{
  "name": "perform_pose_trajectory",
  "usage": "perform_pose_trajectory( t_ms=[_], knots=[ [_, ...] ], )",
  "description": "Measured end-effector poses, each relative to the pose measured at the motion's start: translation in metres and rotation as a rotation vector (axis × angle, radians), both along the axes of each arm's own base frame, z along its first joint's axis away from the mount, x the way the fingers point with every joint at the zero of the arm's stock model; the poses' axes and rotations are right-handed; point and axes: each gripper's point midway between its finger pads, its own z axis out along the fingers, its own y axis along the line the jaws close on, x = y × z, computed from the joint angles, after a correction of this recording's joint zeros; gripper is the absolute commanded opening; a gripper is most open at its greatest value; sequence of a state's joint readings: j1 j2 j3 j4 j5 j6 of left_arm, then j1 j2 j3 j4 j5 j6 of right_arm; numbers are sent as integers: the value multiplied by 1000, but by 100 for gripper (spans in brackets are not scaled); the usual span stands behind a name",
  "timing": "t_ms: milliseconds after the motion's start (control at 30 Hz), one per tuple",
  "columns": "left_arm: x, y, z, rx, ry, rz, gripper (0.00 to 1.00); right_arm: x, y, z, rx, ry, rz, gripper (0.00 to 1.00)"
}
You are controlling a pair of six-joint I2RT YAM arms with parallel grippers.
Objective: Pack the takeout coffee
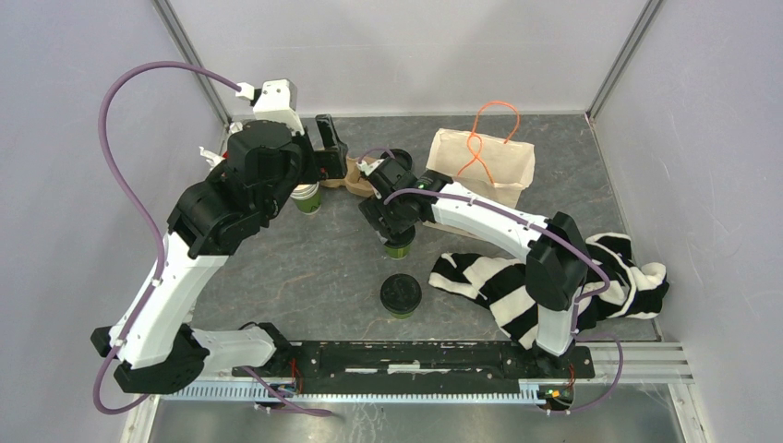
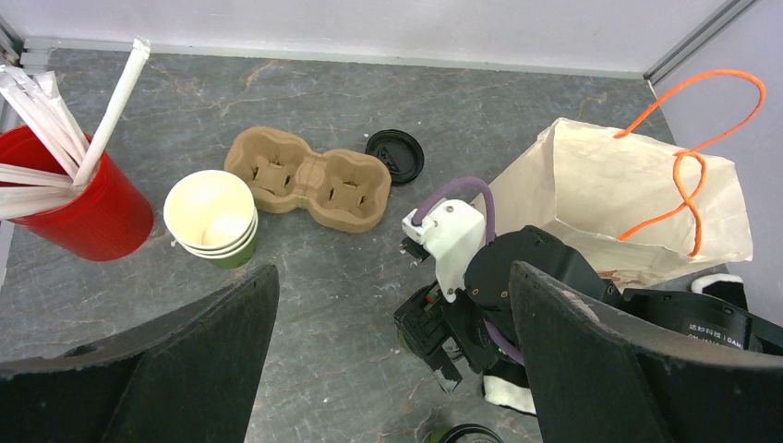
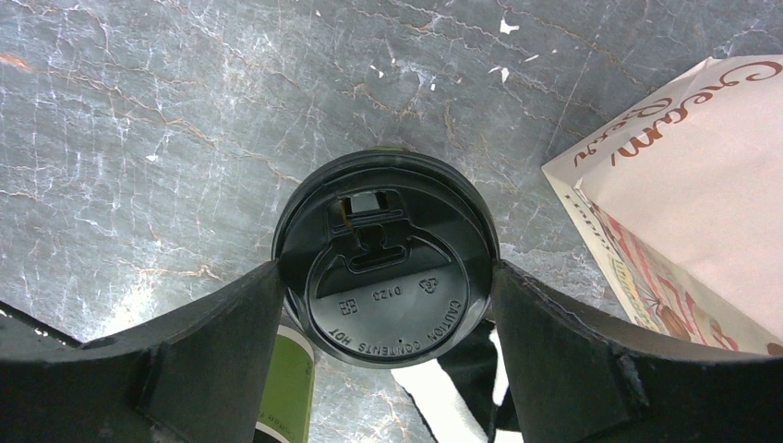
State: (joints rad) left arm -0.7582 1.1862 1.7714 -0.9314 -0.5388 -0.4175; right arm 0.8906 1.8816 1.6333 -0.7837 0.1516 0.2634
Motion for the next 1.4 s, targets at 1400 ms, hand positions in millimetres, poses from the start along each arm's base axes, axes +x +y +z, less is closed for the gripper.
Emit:
perform_pose_trajectory(
  t_ms=[1400],
  knots=[
    [20, -28, 23, -120, -33, -13, 100, -52, -51, 262, 491, -467, 162, 76]
  ],
)
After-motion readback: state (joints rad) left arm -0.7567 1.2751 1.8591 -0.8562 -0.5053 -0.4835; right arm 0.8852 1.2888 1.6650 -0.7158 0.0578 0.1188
